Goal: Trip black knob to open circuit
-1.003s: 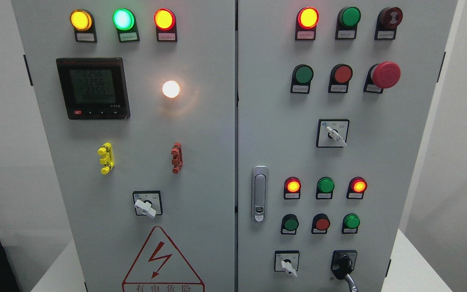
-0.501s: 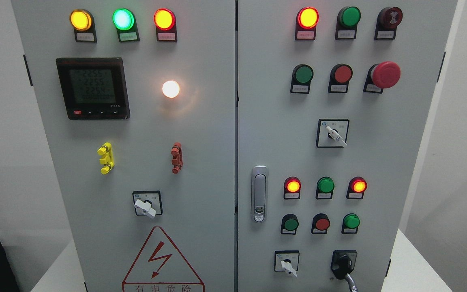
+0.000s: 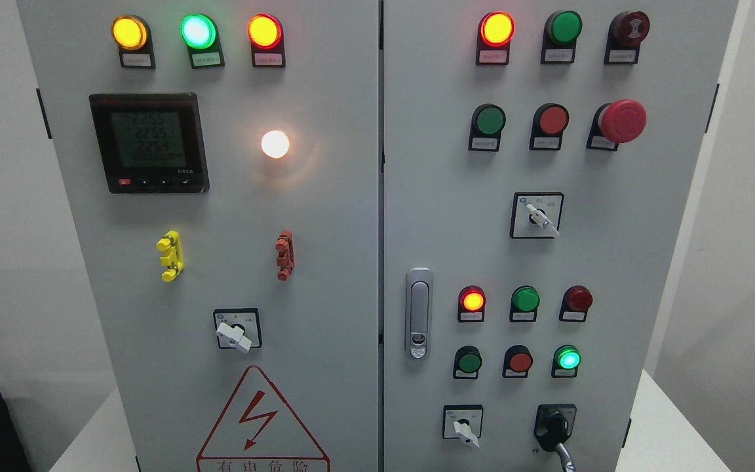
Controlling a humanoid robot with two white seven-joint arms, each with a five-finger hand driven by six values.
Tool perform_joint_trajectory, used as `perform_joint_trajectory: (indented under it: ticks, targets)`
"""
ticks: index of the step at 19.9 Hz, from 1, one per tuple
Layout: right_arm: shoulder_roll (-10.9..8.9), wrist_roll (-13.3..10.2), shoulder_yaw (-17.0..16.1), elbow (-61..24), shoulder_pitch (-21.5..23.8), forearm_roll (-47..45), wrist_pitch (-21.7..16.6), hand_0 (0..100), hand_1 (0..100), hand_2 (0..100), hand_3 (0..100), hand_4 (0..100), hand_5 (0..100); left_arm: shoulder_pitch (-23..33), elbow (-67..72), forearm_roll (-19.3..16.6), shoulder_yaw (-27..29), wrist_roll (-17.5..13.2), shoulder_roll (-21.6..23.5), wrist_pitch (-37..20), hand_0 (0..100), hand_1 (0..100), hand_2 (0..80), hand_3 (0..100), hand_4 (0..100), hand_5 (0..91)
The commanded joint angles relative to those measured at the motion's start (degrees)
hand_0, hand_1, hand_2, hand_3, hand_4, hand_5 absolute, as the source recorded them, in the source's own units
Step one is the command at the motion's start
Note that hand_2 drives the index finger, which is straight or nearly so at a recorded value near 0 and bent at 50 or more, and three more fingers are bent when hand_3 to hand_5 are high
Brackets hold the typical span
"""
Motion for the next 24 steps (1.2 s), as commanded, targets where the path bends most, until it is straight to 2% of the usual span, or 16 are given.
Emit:
perform_joint_trajectory:
  ticks: [1, 7, 16, 24]
  targets:
    - [-0.02, 1.6, 2.7, -5.2, -1.5, 0.4, -1.5, 78, 67, 0, 93, 84, 83, -0.1, 0.0, 0.1, 0.1, 0.0, -0.1, -0.1, 12, 39, 0.0, 0, 0, 0.0]
    - [-0.19, 1.6, 2.5, -5.2, -1.4, 0.4, -1.5, 78, 67, 0, 93, 84, 83, -0.1, 0.0, 0.1, 0.1, 0.0, -0.1, -0.1, 12, 39, 0.0, 0, 0, 0.0]
    - [-1.6, 1.2, 1.9, -5.2, -1.0, 0.4, -1.5, 79, 68, 0, 93, 84, 83, -0.1, 0.0, 0.1, 0.1, 0.0, -0.1, -0.1, 12, 39, 0.0, 0, 0, 0.0]
    - [-1.77, 1.2, 1.1, -5.1, -0.6, 0.3, -1.6, 79, 68, 0, 93, 84, 83, -0.1, 0.0, 0.1, 0.1, 0.0, -0.1, -0.1, 12, 39, 0.0, 0, 0, 0.0]
